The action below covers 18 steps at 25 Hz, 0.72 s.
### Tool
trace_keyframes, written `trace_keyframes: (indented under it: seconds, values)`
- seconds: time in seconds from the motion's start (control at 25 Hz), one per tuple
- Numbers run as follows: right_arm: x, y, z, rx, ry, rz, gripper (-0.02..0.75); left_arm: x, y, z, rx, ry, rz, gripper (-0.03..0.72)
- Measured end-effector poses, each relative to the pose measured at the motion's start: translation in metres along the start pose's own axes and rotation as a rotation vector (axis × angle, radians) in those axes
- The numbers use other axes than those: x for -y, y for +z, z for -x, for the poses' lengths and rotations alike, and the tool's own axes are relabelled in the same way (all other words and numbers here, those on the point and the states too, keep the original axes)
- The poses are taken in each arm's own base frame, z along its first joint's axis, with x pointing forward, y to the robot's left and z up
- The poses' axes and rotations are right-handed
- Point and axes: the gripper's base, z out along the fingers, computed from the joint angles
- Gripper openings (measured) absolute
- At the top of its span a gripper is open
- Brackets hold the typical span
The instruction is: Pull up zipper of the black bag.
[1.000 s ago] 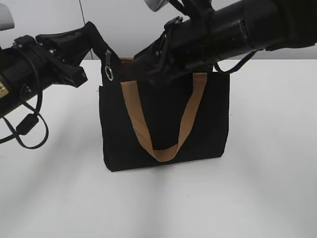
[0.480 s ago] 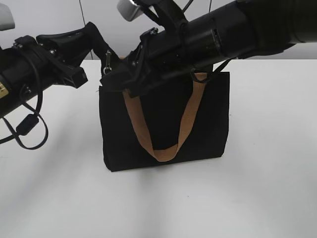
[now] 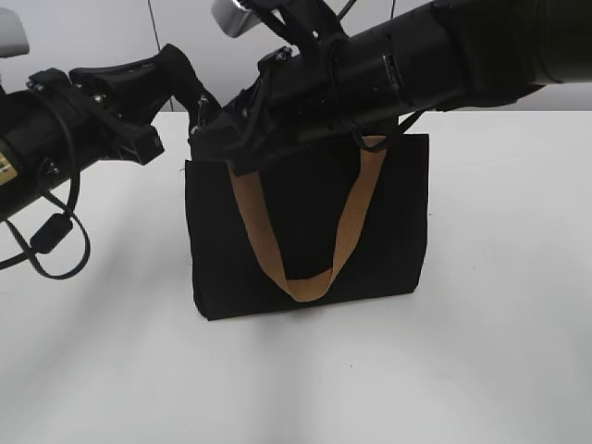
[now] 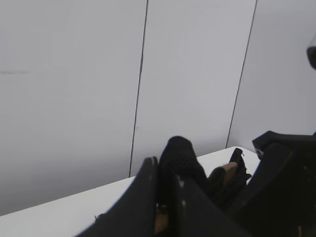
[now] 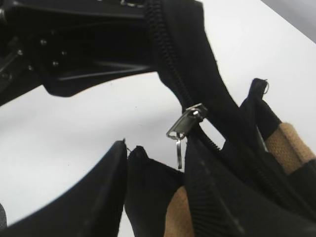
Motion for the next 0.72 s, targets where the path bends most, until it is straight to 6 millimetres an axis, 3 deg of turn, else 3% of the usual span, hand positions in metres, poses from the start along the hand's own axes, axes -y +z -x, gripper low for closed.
trace_keyframes:
  seconds: [0.52,0.72]
  values:
    - [0.005,0.012,-0.010,-0.030,0.022,-0.004,0.307,0.000,0.000,0.000,-0.003,-0.003,0.000,0.018]
    - [0.005,0.012,-0.008,-0.024,0.021,-0.005,0.238,0.000,0.000,0.000,-0.004,-0.004,0.000,0.018]
